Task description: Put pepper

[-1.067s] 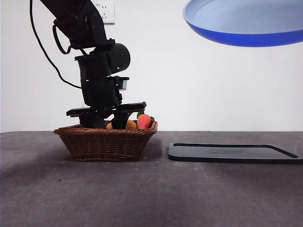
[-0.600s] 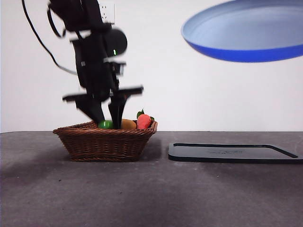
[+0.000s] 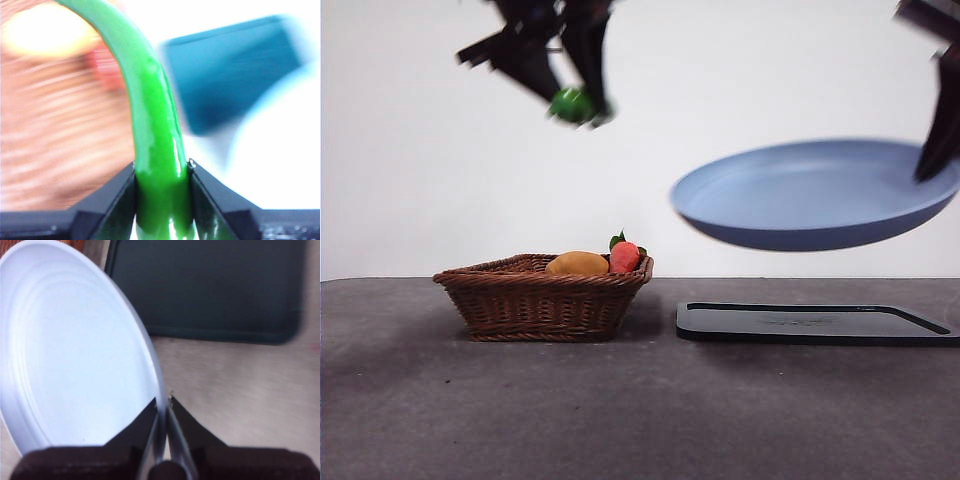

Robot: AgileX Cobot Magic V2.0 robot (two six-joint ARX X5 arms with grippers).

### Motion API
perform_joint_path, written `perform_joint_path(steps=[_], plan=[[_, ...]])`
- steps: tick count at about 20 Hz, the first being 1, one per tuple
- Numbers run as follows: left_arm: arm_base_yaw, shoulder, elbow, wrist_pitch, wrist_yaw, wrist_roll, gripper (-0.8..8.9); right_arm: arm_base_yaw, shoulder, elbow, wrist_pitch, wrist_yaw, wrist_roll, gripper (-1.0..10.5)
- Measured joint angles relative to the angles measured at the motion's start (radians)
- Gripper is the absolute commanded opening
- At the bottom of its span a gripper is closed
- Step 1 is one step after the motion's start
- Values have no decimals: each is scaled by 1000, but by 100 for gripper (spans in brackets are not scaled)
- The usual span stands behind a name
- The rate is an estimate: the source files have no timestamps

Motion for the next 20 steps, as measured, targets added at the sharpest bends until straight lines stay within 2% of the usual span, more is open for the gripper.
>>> perform_joint_path(steps=[3, 9, 12, 18, 20], plan=[[-109, 8, 2, -2, 61, 8, 125, 0, 118, 0, 73, -42, 50, 6], [-294, 113, 2, 68, 29, 83, 125, 0, 168, 0, 86, -85, 96, 6], [-309, 189, 2, 86, -15, 111, 125, 0, 168, 0, 72, -102, 101, 6], [-314, 270, 1, 89, -19, 134, 132, -1, 169, 0, 53, -98, 104, 6], [-315, 270, 1, 90, -19, 134, 202, -1, 169, 0, 49, -98, 104, 6]])
